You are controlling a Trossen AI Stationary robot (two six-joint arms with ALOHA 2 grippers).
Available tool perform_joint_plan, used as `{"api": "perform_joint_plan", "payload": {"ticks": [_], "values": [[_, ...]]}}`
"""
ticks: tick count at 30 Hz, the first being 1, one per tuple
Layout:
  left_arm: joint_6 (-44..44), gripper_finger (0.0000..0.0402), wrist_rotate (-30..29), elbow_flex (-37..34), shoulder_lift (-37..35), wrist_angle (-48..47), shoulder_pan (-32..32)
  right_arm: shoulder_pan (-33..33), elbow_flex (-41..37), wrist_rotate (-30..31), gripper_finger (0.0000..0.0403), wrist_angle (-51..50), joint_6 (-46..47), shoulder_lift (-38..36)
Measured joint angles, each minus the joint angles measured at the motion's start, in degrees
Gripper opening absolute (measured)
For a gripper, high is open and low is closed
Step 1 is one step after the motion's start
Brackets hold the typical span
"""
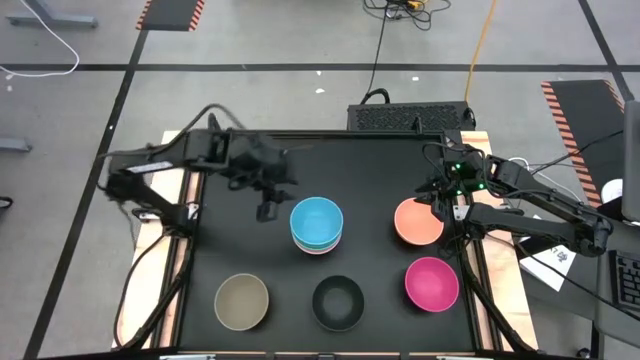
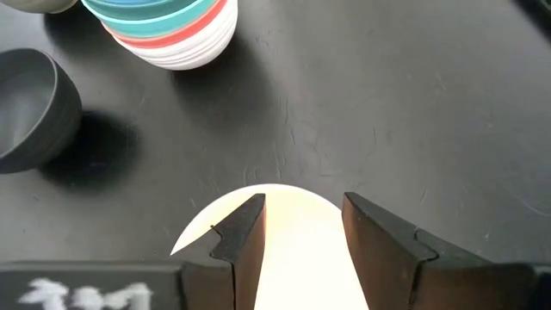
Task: Nest bowls inside each other
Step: Stack the light orange bowl on top of the blue bowl
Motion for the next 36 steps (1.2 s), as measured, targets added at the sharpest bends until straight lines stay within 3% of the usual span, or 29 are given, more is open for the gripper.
{"api": "perform_joint_plan", "payload": {"ticks": [8, 16, 22, 27, 31, 36], "values": [[-6.8, 0.0173, -8.7, -30.9, -20.8, 20.7, -5.2, 0.0, 0.0, 0.0, 0.0146, 0.0, 0.0, -0.1], [-10.6, 0.0172, -8.5, -52.7, -36.5, 36.4, -6.3, 0.0, 0.0, 0.0, 0.0146, 0.0, 0.0, -0.1], [-11.7, 0.0172, -2.9, -61.7, -39.6, 42.4, -8.1, 0.0, 0.0, 0.0, 0.0146, 0.0, 0.0, -0.1], [-10.7, 0.0172, -1.3, -68.7, -39.5, 55.2, -13.4, 0.0, 0.0, 0.0, 0.0146, 0.1, 0.1, -0.1], [-8.1, 0.0172, -7.6, -74.4, -41.4, 62.0, -15.3, 0.0, 0.0, 0.0, 0.0146, 0.1, 0.1, -0.1], [-9.4, 0.0172, -16.2, -80.0, -47.6, 62.3, -11.9, 0.0, 0.0, 0.0, 0.0146, 0.0, 0.0, -0.1]]}}
